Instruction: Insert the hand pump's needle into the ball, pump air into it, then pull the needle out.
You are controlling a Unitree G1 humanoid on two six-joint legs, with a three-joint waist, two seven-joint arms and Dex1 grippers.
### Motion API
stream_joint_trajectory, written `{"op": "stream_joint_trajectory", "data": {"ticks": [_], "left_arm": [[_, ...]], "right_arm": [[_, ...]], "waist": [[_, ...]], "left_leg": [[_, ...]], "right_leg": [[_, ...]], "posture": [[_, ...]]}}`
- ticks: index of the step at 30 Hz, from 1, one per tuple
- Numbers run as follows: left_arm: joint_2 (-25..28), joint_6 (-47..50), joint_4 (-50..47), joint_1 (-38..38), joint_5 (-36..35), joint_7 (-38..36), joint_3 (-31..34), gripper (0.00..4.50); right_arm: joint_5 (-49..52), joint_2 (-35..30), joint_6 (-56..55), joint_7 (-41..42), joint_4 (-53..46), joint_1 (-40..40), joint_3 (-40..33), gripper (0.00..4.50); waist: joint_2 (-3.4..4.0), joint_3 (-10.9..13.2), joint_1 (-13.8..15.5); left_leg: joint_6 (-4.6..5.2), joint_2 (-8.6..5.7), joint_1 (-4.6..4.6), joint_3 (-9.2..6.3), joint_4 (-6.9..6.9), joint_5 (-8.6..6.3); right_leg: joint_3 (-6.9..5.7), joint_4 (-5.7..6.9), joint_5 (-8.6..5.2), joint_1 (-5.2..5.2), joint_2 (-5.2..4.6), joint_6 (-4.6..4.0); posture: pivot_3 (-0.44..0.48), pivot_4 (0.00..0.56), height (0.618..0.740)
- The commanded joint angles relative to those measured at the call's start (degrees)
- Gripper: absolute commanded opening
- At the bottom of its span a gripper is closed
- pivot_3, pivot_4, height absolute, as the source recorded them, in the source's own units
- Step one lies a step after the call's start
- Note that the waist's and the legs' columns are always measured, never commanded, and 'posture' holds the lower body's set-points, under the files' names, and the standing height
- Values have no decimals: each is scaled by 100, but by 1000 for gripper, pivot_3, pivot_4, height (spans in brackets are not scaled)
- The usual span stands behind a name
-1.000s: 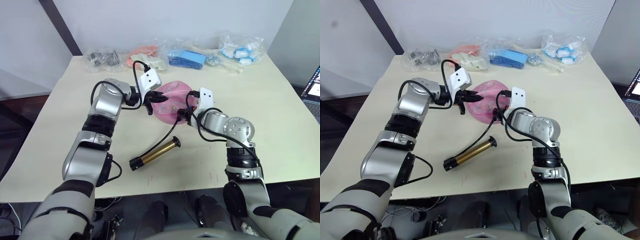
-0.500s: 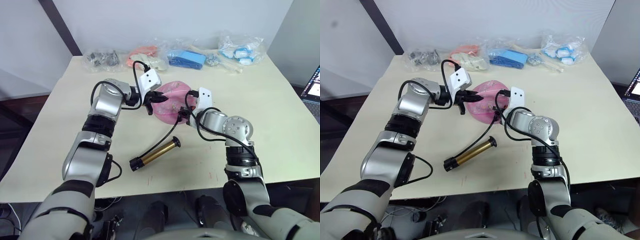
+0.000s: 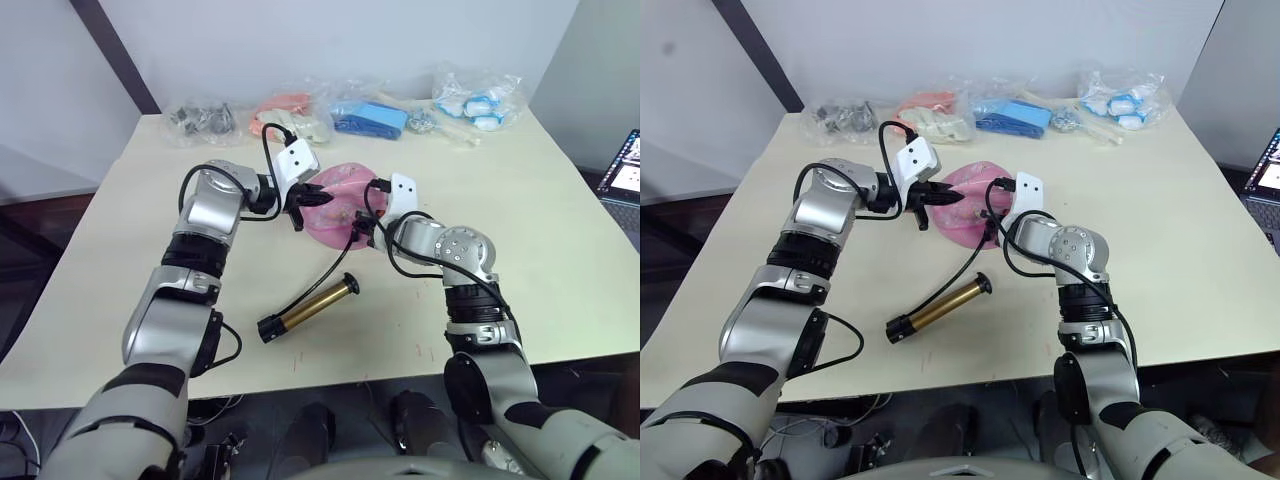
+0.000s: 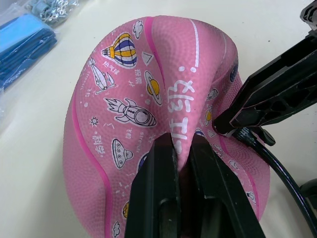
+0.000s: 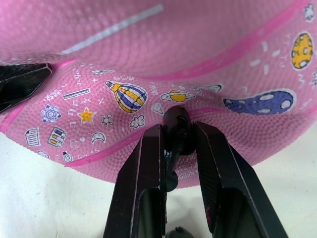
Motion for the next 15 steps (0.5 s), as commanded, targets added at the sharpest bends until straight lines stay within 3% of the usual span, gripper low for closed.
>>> {"op": "stream_joint_trajectory", "data": {"ticks": [1, 7, 15], "left_arm": [[-128, 145, 94, 242, 79, -189, -289, 0], [-163, 174, 93, 253, 79, -161, -287, 0], [-210, 194, 205, 223, 119, -54, -283, 0]], "right_arm": [[-229, 588, -261, 132, 625, -297, 55, 324], [-442, 531, -516, 374, 1122, -289, 132, 324], [-531, 568, -645, 493, 957, -188, 208, 324]], "waist": [[0, -3, -29], [1, -32, -60], [3, -43, -58]], "left_leg": [[0, 0, 3, 0, -3, 0], [0, 8, 16, 0, -19, 0], [0, 13, 18, -7, -22, 0]], "right_leg": [[1, 0, 0, 1, 0, 0], [7, -2, -2, 3, 6, 3], [10, -3, -6, 3, 8, 10]], "posture": [[0, 150, 740], [0, 150, 740], [0, 150, 740]]}}
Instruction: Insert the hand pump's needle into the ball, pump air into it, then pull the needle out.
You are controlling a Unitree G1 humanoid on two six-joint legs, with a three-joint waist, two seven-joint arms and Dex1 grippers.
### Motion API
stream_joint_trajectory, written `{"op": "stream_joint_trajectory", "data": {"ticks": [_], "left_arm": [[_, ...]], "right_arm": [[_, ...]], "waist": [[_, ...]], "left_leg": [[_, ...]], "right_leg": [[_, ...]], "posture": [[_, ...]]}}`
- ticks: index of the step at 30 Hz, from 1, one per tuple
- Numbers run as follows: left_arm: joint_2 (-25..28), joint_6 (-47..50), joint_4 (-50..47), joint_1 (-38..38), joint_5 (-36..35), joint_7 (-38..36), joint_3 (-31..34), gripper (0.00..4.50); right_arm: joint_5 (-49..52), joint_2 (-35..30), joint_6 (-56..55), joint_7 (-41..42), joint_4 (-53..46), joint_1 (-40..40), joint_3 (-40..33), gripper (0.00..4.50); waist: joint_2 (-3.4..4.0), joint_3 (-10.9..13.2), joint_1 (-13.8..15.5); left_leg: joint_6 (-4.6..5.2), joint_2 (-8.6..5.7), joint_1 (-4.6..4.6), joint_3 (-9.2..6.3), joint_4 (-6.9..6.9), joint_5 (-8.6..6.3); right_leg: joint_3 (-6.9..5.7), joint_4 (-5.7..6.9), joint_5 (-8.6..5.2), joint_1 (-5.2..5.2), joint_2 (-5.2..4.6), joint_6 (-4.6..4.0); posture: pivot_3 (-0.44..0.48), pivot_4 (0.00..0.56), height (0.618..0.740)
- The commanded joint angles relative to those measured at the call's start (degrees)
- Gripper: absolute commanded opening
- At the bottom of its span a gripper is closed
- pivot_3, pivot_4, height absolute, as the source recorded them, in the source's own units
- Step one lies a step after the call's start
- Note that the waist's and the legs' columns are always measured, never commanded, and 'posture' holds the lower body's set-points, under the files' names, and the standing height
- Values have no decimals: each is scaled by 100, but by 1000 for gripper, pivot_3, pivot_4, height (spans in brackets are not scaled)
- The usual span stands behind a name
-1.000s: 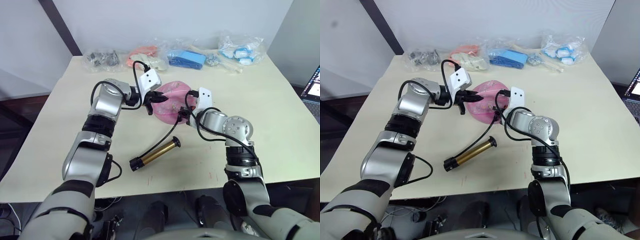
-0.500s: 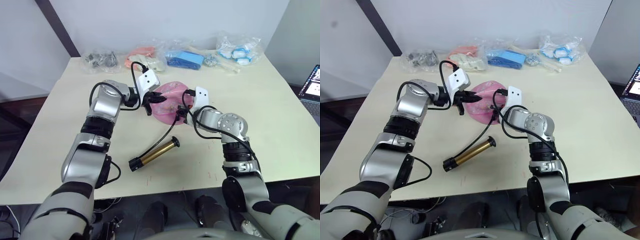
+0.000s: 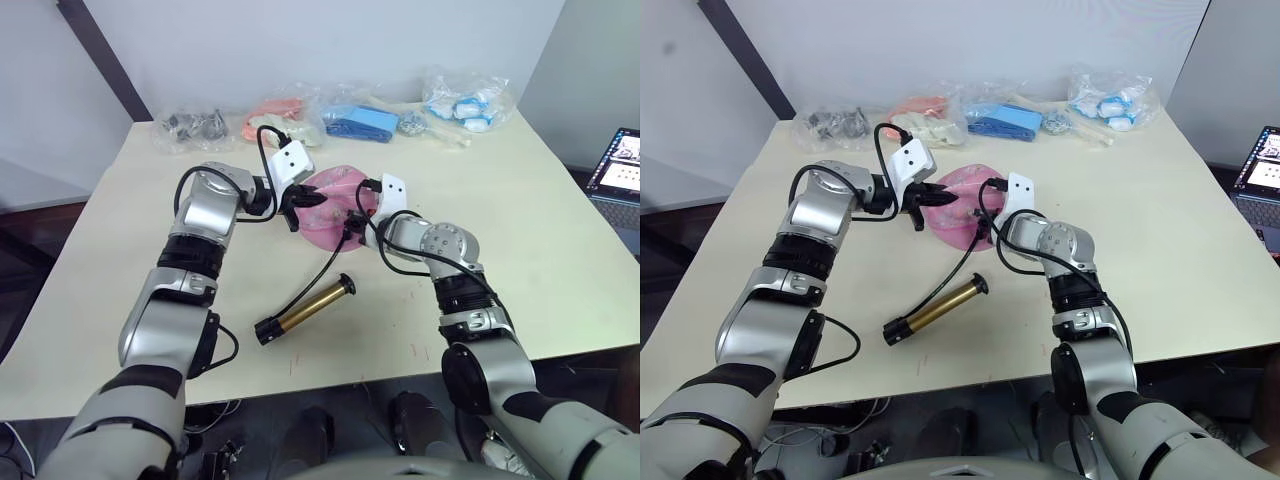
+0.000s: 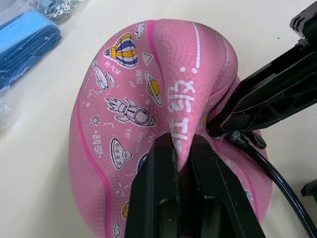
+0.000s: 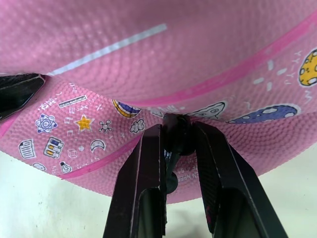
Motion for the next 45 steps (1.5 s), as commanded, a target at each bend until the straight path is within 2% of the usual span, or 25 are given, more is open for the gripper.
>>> {"op": "stream_joint_trajectory", "data": {"ticks": [1, 8, 12, 14, 16, 17, 19, 21, 27, 30, 36, 37, 38, 39, 40, 42, 44, 45], "left_arm": [[-226, 118, 217, 183, 71, -165, -300, 0], [-261, 73, 328, 135, 120, -99, -289, 0], [-256, 3, 383, 129, 141, -74, -287, 0], [-257, -39, 410, 123, 150, -59, -285, 0], [-261, -83, 444, 112, 159, -37, -276, 0], [-264, -106, 465, 100, 162, -14, -262, 0], [-269, -144, 488, 88, 170, 11, -247, 0], [-275, -207, 520, 76, 180, 53, -227, 0], [-277, -286, 547, 70, 182, 69, -213, 0], [-265, -344, 579, 53, 180, 64, -205, 0], [-263, -448, 687, -14, 85, 42, -106, 0], [-288, -411, 709, -46, 21, 66, -38, 604], [-296, -383, 715, -65, -26, 49, -3, 768], [-280, -384, 696, -64, -66, 25, 30, 1255], [-262, -368, 670, -55, -111, 4, 70, 1347], [-225, -247, 561, -27, -300, -63, 219, 2555], [-105, 117, 99, 161, -703, -210, 518, 3191], [-26, 300, -189, 298, -864, -248, 640, 3654]], "right_arm": [[-233, 583, -92, -33, 183, 22, 118, 324], [-338, 629, -126, 42, 29, 33, 253, 324], [-314, 546, -2, 186, -376, 86, 376, 324], [-154, 564, 148, 144, -706, 128, 243, 1394], [-40, 549, 387, 58, -1100, 193, 164, 2049], [65, 521, 610, 8, -1437, 258, 148, 2822], [277, 527, 1014, -145, -2025, 383, 55, 3374], [544, 517, 1550, -287, -2732, 549, -25, 4397], [977, 219, 2869, -423, -4596, 1243, 50, 4465], [939, -464, 2872, -63, -5733, 1830, 434, 4465], [823, -2045, 2562, 881, -6858, 2707, 679, 4465], [846, -2228, 2498, 1038, -6940, 2835, 603, 4500], [870, -2329, 2411, 1158, -6989, 2947, 492, 4500], [890, -2469, 2323, 1296, -7051, 3057, 380, 4500], [856, -2625, 2239, 1407, -7101, 3142, 318, 4500], [752, -2972, 2030, 1658, -7194, 3312, 263, 4500], [682, -3293, 1721, 1955, -7247, 3453, 76, 4500], [741, -3337, 1589, 2067, -7243, 3516, -87, 4500]], "waist": [[0, 0, 3], [0, 0, 10], [1, 1, 14], [3, 2, 24], [15, 11, 87], [15, 11, 110], [16, 11, 163], [16, 11, 187], [16, 11, 217], [17, 11, 226], [17, 12, 221], [17, 12, 220], [16, 13, 220], [16, 14, 219], [15, 19, 211], [10, 32, 192], [9, 44, 170], [6, 54, 158]], "left_leg": [[0, 0, 0, -2, 0, 0], [0, -1, -1, -4, 0, 0], [0, -1, -3, -7, -1, 0], [0, -1, -7, -9, -1, 0], [0, -2, -15, -13, -3, 0], [0, -7, -27, -19, -7, 0], [-1, -11, -33, -22, -16, 0], [-1, -12, -50, -34, -18, 0], [-2, -20, -92, -74, -17, 1], [-3, -22, -105, -84, -16, 2], [-3, -26, -109, -72, -4, 2], [-3, -25, -110, -74, -4, 2], [-3, -24, -110, -74, -3, 2], [-3, -22, -113, -77, -3, 2], [-3, -22, -113, -77, -3, 2], [-3, -21, -118, -76, 2, 2], [-3, -21, -118, -73, 2, 2], [-3, -21, -118, -70, 2, 2]], "right_leg": [[0, 0, 0, 0, 0, 0], [0, -2, -1, 0, 0, 1], [-1, -3, -1, 0, -1, 1], [-2, -6, 0, -2, -2, 1], [-6, -13, 0, -4, -4, -1], [-12, -19, 7, -9, -9, -11], [-14, -33, 7, -10, -14, -12], [-26, -51, 8, -14, -20, -12], [-70, -70, 8, -28, -31, -12], [-85, -71, 8, -35, -31, -12], [-92, -73, -4, -31, -32, 10], [-102, -73, -6, -30, -30, 11], [-103, -73, -6, -30, -29, 11], [-106, -73, -6, -30, -27, 11], [-107, -73, -6, -30, -26, 12], [-107, -73, -6, -31, -25, 11], [-103, -74, -6, -31, -25, 11], [-100, -73, -6, -32, -26, 11]], "posture": [[0, 150, 740], [0, 150, 740], [0, 150, 740], [0, 150, 740], [0, 150, 740], [0, 150, 740], [0, 150, 740], [0, 150, 740], [0, 150, 740], [0, 150, 740], [0, 150, 740], [0, 150, 740], [0, 150, 740], [0, 150, 740], [0, 150, 740], [0, 150, 740], [0, 150, 740], [0, 150, 740]]}}
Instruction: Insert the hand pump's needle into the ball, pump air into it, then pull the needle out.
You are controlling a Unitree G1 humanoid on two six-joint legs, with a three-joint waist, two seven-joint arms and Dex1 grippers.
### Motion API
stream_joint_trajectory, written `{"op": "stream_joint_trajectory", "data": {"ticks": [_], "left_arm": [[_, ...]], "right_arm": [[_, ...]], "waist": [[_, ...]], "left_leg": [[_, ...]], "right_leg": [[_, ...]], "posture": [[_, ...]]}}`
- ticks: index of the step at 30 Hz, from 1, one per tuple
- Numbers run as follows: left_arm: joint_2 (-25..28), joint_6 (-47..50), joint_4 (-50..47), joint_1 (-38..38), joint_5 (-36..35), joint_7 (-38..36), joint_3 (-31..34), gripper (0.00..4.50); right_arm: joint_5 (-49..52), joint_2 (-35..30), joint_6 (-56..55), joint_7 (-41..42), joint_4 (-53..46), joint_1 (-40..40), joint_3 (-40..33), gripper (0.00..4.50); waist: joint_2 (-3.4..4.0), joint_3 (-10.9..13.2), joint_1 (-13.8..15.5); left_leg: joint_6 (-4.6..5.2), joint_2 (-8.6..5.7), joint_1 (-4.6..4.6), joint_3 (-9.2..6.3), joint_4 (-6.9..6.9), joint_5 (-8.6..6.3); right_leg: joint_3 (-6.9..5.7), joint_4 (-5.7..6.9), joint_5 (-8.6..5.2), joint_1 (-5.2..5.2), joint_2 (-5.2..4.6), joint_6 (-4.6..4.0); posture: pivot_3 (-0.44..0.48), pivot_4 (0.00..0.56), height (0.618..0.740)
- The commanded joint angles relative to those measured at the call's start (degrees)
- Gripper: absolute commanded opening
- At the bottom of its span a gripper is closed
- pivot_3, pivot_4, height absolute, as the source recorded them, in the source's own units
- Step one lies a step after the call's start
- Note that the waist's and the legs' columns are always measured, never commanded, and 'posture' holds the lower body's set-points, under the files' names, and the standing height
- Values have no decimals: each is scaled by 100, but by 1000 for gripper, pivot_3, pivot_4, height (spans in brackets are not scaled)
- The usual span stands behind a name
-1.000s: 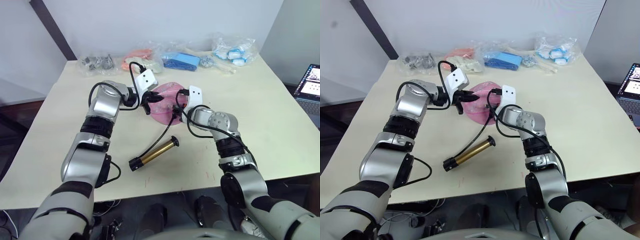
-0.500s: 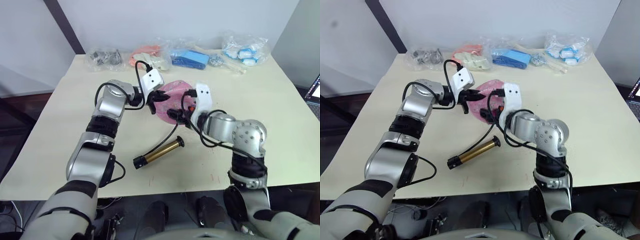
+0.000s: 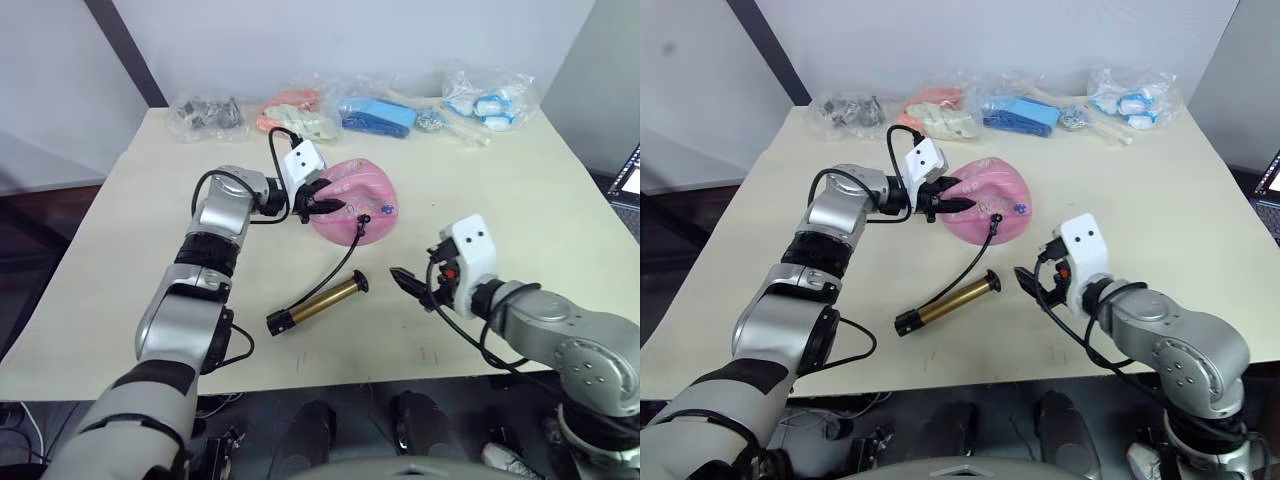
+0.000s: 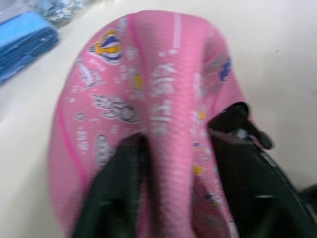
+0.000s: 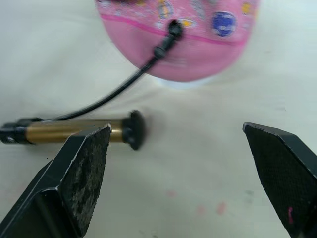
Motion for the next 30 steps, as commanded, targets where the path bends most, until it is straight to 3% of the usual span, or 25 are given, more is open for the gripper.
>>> {"op": "stream_joint_trajectory", "data": {"ticks": [1, 2, 8, 16, 18, 22, 30], "left_arm": [[312, 659, -775, 420, -555, -193, 448, 4178], [363, 857, -998, 529, -674, -198, 510, 4454], [573, 1710, -2199, 1239, -1266, 77, 940, 4454], [823, 1957, -2911, 2212, -1765, 422, 1440, 4454], [724, 1479, -2861, 2434, -1919, 475, 1702, 4454], [1044, 1638, -3006, 2862, -2258, -29, 1819, 4454], [1691, 1422, -3018, 3736, -2544, -713, 1992, 4454]], "right_arm": [[65, -239, -579, 478, -258, 150, -510, 4500], [54, -347, -706, 620, -254, 205, -546, 4500], [-185, -1018, -1478, 1419, -91, 427, -631, 4500], [-1039, -1620, -3113, 2518, 364, 829, -476, 4500], [-802, -1729, -3195, 2931, 495, 968, -629, 4500], [-608, -1861, -3514, 3470, 594, 1359, -1095, 4500], [-686, -1994, -4491, 4611, 675, 2955, -2207, 4500]], "waist": [[-10, 21, -22], [-10, 29, -23], [-15, 75, 45], [-20, 89, 147], [-21, 90, 168], [-27, 97, 196], [-26, 98, 222]], "left_leg": [[0, 1, 0, 1, 0, 0], [0, 6, -6, 1, -1, 0], [0, 4, -22, 1, 2, 0], [-2, 3, -25, 6, 12, 0], [-2, 2, -26, 3, 15, 0], [-3, 7, -39, -6, 35, 0], [-2, 5, -37, -2, 37, -1]], "right_leg": [[1, 0, 0, -1, 0, -1], [4, 0, 3, -8, 3, -5], [3, -4, 13, -20, -4, -23], [1, -6, 13, -19, -12, -22], [-3, -5, 13, -19, -12, -23], [-13, -3, 14, -17, -16, -23], [-19, -4, 14, -13, -28, -22]], "posture": [[0, 150, 740], [0, 150, 740], [0, 150, 740], [0, 150, 740], [0, 150, 740], [0, 150, 740], [0, 150, 740]]}}
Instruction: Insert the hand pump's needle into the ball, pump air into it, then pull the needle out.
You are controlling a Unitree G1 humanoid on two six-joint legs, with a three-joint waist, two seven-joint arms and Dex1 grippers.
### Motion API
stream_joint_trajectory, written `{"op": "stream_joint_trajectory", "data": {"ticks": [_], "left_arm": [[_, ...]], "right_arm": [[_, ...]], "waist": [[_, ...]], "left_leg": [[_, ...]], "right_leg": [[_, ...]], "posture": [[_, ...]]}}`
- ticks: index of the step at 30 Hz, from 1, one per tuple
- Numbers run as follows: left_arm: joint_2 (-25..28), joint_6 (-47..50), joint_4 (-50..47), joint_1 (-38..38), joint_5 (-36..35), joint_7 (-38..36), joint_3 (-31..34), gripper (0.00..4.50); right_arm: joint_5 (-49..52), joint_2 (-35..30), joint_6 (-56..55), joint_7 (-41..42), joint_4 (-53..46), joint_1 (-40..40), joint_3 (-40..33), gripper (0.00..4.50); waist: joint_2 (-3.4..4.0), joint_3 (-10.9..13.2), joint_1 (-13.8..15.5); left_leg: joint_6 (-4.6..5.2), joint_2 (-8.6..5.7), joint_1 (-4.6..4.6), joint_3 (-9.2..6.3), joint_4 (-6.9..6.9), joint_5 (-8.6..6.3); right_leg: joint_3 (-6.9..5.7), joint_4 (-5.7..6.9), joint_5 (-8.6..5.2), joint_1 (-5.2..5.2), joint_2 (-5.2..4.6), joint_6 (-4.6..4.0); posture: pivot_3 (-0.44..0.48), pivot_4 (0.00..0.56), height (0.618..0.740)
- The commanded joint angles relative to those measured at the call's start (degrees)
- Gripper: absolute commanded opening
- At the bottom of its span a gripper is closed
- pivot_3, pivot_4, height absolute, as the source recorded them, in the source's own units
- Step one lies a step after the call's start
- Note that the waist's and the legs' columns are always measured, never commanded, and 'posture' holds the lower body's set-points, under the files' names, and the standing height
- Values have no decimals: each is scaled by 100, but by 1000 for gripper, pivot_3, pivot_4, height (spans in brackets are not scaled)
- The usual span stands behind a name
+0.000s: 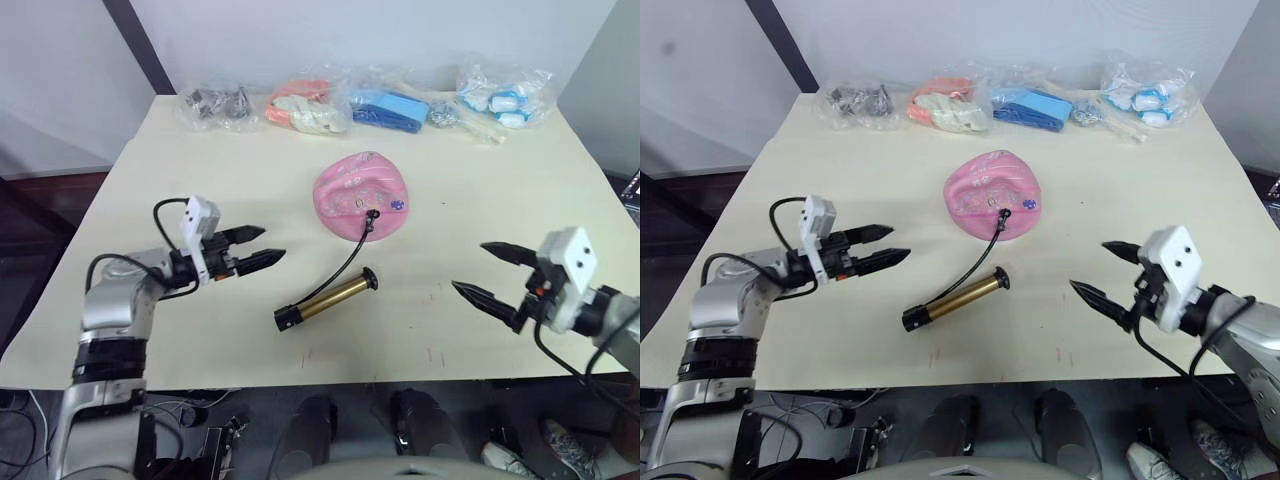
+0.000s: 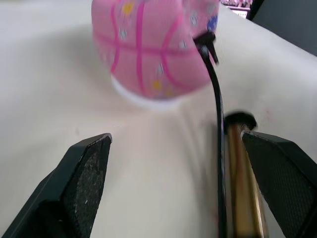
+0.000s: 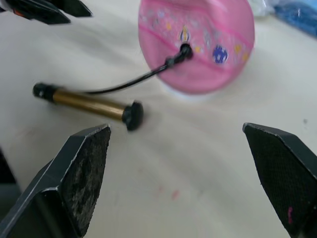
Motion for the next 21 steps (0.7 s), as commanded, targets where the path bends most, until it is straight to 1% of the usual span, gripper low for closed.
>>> {"op": "stream_joint_trajectory", "data": {"ticks": [1, 3, 5, 8, 11, 14, 16, 17, 20, 21], "left_arm": [[241, -191, -77, 202, -123, -236, 154, 4454], [395, -322, -2, 460, -61, -365, 177, 4454], [525, -356, 5, 568, -41, -447, 153, 4454], [580, -481, 74, 519, 8, -534, 13, 4454], [570, -397, -168, 536, -8, -533, -117, 4454], [720, -267, -867, 740, -34, -723, -397, 4454], [820, -365, -1188, 767, 134, -767, -654, 4454], [875, -268, -1384, 742, 142, -761, -771, 4454], [1156, 426, -2163, 588, -7, -843, -1163, 4454], [1240, 832, -2406, 381, 55, -720, -1382, 4454]], "right_arm": [[-55, -34, -655, 625, 13, 631, -667, 4500], [-107, 59, -946, 914, 90, 1169, -1047, 4500], [-135, 84, -1174, 1130, 263, 1507, -1416, 4500], [-61, 108, -1331, 1234, 379, 1623, -1645, 4500], [-30, 144, -1454, 1329, 383, 1675, -1683, 4500], [-10, 156, -1576, 1462, 212, 1786, -1588, 4500], [107, 153, -1527, 1451, 77, 1793, -1539, 4500], [111, 116, -1503, 1465, 5, 1812, -1481, 4500], [163, -32, -1408, 1504, -224, 1826, -1382, 4500], [205, -95, -1382, 1513, -311, 1791, -1385, 4500]], "waist": [[0, 0, 21], [-1, 0, 28], [1, 1, 34], [0, 5, 34], [0, 5, 33], [0, 5, 30], [0, 5, 41], [1, 6, 50], [1, 7, 69], [-1, 9, 86]], "left_leg": [[0, -1, 3, 1, 1, 0], [0, -1, 11, 3, 2, 0], [0, 1, 21, 6, 2, 0], [1, 8, 27, 12, 12, 0], [0, 16, 39, 19, 12, 0], [-1, 21, 35, 20, 7, -1], [-1, 21, 33, 23, 5, -1], [-1, 20, 33, 24, 5, -1], [0, 20, 35, 28, 8, -1], [0, 20, 35, 29, 8, -1]], "right_leg": [[-1, 0, 0, 5, -2, 1], [-1, -1, 0, 13, -3, 1], [0, 0, -1, 20, -3, 2], [1, 0, 0, 25, 0, 6], [4, 0, -5, 35, 6, 16], [7, -3, 1, 33, 8, 3], [11, -5, 1, 32, 5, 2], [12, -5, 1, 32, 4, 2], [15, -3, 1, 32, 4, 4], [16, -3, 2, 33, 4, 4]], "posture": [[0, 150, 740], [0, 150, 740], [0, 150, 740], [0, 150, 740], [0, 150, 740], [0, 150, 740], [0, 150, 740], [0, 150, 740], [0, 150, 740], [0, 150, 740]]}}
